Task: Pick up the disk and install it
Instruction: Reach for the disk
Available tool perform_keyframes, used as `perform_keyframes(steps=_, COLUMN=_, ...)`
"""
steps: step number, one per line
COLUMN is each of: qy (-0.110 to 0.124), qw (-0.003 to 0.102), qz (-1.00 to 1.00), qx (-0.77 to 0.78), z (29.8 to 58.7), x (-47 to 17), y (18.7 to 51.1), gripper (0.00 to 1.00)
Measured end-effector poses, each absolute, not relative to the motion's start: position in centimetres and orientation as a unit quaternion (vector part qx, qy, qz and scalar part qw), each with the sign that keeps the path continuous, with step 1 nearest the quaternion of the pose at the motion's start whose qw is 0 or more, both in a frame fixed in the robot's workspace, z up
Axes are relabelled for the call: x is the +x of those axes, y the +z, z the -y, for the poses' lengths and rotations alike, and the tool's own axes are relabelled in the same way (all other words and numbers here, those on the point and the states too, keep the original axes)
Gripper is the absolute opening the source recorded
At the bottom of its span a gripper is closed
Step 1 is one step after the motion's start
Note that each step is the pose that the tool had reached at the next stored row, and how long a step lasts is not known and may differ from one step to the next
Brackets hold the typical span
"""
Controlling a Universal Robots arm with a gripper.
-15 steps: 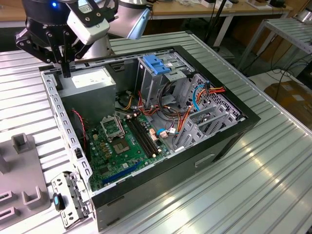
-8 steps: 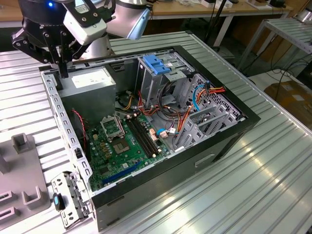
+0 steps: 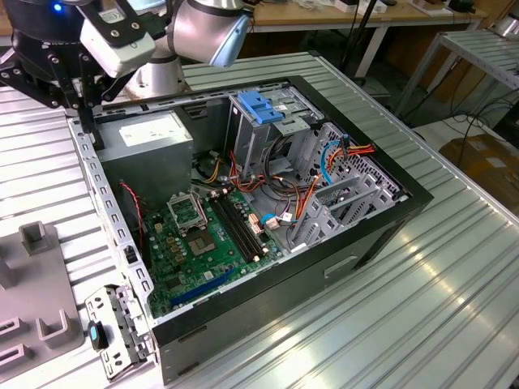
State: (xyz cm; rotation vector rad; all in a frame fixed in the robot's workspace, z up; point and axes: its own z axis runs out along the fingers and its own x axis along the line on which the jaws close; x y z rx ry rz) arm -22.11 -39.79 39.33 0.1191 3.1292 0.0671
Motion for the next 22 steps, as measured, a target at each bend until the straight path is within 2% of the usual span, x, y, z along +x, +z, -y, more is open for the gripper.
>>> perform_keyframes(steps=10, qy=0.021, qw=-0.004, qz=-0.999, qx=0.038, z=39.7, x=-25.1, y=39.3, gripper=0.11)
perform_keyframes(steps=22, qy=0.021, qw=-0.005, qz=-0.999, qx=0.038, z=39.7, x=-26.7, y=39.3, gripper=0.11)
